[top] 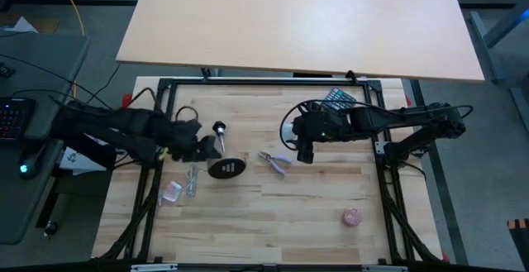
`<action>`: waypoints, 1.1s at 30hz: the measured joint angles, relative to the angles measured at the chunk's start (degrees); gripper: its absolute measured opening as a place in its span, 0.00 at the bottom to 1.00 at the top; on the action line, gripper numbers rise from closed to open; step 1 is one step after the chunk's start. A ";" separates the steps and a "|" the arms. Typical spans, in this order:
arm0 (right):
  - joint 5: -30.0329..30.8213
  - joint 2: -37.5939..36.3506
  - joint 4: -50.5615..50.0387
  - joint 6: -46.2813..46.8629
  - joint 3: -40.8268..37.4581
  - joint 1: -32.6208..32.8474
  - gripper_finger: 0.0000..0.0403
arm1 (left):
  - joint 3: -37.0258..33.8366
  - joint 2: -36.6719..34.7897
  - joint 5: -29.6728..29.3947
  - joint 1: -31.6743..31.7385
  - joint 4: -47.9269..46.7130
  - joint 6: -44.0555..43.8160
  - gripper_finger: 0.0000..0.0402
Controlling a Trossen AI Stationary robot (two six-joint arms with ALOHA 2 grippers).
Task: Screw lightbulb
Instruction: Insert the light bulb into the lamp socket
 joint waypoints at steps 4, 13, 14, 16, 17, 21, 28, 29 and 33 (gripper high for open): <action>-0.01 0.00 0.00 0.50 0.00 0.00 0.58 | -4.92 0.20 -3.18 -4.00 -2.22 -17.30 0.77; 0.00 0.00 0.00 4.59 0.00 0.00 0.58 | -11.97 3.25 -21.03 -7.92 17.48 -39.29 0.77; -0.01 0.00 -0.02 4.40 0.00 0.00 0.58 | -11.99 4.48 -21.95 -7.66 20.27 -38.92 0.77; 0.00 0.00 0.00 3.92 0.00 0.00 0.58 | -11.97 6.59 -23.49 -7.75 24.42 -37.06 0.77; -0.02 0.00 -0.02 3.47 0.00 0.00 0.58 | -11.97 7.35 -23.92 -7.98 25.23 -35.06 0.77; -0.61 0.00 -0.07 2.53 0.00 0.00 0.58 | -12.01 7.12 -24.30 -9.09 25.57 -28.08 0.77; -1.80 0.02 -0.09 2.31 0.00 0.00 0.58 | -8.32 1.09 -28.75 -10.55 25.73 9.19 0.77; -1.89 0.02 -0.09 2.39 0.00 0.00 0.58 | -7.48 0.64 -28.35 -10.55 25.72 15.13 0.77; -1.97 0.02 -0.10 2.26 -0.02 0.00 0.58 | -4.18 0.67 -21.99 -10.55 24.30 36.64 0.77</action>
